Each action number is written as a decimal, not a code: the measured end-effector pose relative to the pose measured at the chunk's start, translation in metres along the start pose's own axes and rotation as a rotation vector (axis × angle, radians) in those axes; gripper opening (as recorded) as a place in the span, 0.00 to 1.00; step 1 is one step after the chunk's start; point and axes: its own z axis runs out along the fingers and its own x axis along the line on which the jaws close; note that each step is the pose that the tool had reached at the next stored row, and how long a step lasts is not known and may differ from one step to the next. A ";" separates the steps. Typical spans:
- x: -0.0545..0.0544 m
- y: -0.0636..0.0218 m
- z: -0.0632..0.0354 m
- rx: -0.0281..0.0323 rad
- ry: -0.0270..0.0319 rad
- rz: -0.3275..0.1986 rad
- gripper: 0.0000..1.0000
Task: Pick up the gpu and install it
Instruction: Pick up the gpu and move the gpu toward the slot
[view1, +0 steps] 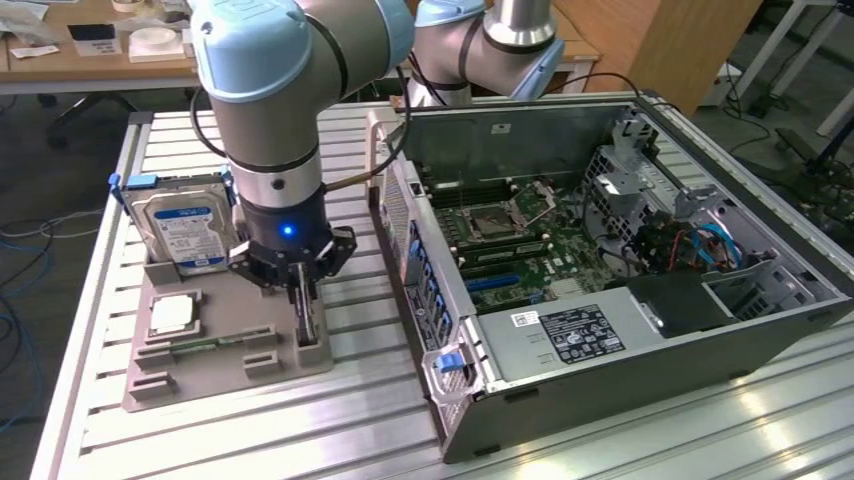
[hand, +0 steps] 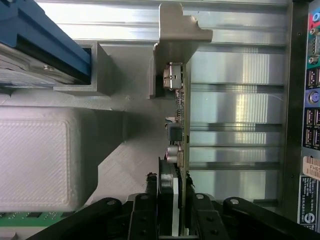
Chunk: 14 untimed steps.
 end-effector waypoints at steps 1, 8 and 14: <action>0.000 0.0001 0.0002 -0.0002 -0.0002 0.000 0.30; -0.001 0.0000 0.0007 0.0001 0.0002 0.000 0.28; -0.001 0.0000 0.0008 0.0000 0.0000 0.000 0.28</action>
